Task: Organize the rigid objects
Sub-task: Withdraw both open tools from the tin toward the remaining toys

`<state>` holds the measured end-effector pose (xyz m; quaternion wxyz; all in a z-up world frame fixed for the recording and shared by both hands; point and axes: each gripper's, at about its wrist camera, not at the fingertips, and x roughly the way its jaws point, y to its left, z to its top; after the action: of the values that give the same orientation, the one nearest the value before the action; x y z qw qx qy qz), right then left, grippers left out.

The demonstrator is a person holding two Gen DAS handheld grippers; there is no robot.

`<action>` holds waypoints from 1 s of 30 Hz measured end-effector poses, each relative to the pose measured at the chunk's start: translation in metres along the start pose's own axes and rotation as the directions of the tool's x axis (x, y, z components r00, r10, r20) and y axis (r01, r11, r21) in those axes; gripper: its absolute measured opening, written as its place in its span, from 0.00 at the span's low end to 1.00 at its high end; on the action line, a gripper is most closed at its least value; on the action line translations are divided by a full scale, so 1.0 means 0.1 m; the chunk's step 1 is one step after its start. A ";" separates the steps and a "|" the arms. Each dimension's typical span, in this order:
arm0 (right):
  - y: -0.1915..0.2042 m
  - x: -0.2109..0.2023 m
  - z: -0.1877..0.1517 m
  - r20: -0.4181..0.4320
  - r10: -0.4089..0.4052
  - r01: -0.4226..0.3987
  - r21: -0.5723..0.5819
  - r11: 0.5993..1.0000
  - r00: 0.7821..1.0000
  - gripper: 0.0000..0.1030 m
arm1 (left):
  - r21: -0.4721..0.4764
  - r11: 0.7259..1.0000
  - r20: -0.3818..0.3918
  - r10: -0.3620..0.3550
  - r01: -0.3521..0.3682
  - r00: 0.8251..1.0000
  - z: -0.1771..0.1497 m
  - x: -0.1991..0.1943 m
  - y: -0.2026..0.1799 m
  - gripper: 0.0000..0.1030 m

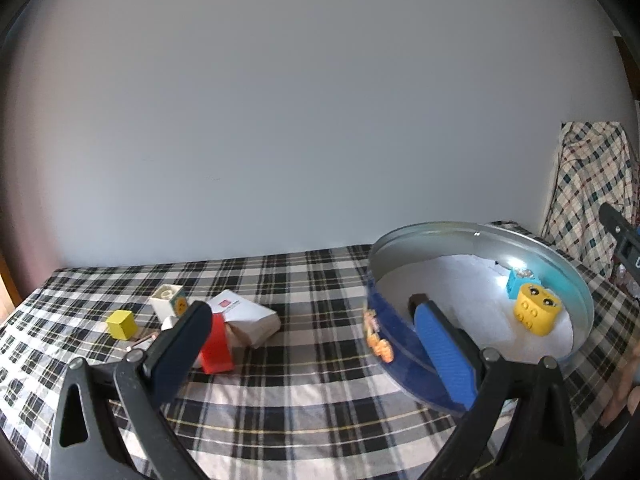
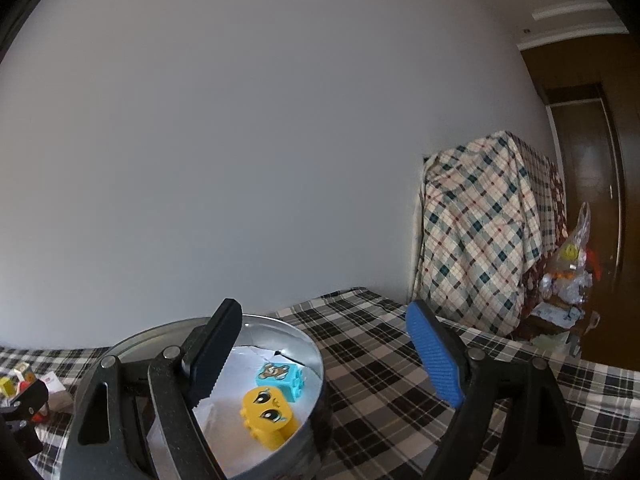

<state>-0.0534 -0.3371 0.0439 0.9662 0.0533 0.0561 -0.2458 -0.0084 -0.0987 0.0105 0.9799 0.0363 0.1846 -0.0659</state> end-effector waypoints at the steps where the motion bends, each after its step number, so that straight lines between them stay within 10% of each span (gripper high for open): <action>1: 0.04 -0.03 0.00 0.007 -0.001 0.001 -0.010 1.000 1.000 0.83 | -0.005 1.000 -0.006 0.004 -0.004 1.000 0.00 0.00 0.04 0.99; 30: 1.65 -0.30 -0.34 -0.181 0.303 -0.317 -0.055 0.947 0.936 0.83 | -0.071 0.991 -0.106 0.105 -0.113 0.989 -0.10 0.20 1.33 0.99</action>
<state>-0.0030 -0.1741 0.0269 0.9859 0.0421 0.1395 -0.0821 0.0251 0.0315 0.0005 0.9720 0.0120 0.2348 -0.0032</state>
